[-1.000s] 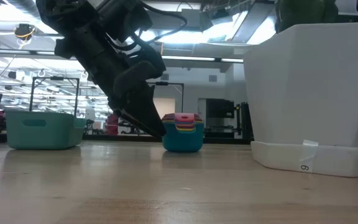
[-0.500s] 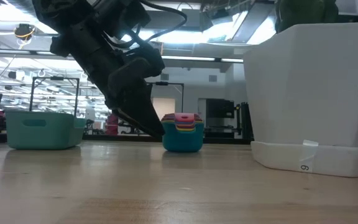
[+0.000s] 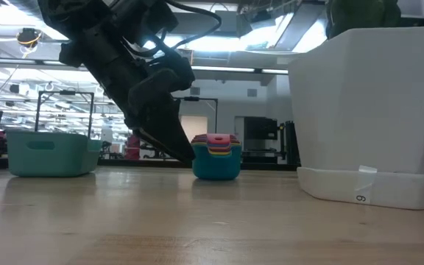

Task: Nest measuring cups in basket
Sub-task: Stack the green measuring cup on top of the red measuring cup

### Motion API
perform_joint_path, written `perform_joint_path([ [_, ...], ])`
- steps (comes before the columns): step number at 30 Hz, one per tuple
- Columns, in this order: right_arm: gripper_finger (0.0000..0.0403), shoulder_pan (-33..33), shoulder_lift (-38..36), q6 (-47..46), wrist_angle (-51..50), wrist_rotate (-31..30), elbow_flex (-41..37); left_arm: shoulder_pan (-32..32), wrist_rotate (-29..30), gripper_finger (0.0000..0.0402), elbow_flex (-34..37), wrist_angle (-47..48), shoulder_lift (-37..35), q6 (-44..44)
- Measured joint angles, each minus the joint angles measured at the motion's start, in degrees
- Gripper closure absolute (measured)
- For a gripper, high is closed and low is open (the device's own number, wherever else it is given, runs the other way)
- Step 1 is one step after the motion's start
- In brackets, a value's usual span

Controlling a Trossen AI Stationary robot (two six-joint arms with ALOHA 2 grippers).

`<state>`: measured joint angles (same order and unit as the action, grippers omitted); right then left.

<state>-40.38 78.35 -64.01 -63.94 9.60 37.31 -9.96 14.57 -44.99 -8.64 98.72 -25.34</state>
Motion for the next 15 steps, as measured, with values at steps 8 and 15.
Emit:
perform_joint_path([
  [8, 0.0273, 0.02, -0.21, -0.48, 3.72, 0.27, -3.55, 0.00, 0.00, 0.0273, 0.00, -0.01, 0.00, 0.00],
  [15, 0.0273, 0.81, -0.04, -0.42, 3.41, -1.75, -2.40, 0.00, 0.00, 0.0273, 0.00, -0.01, 0.00, 0.02],
])
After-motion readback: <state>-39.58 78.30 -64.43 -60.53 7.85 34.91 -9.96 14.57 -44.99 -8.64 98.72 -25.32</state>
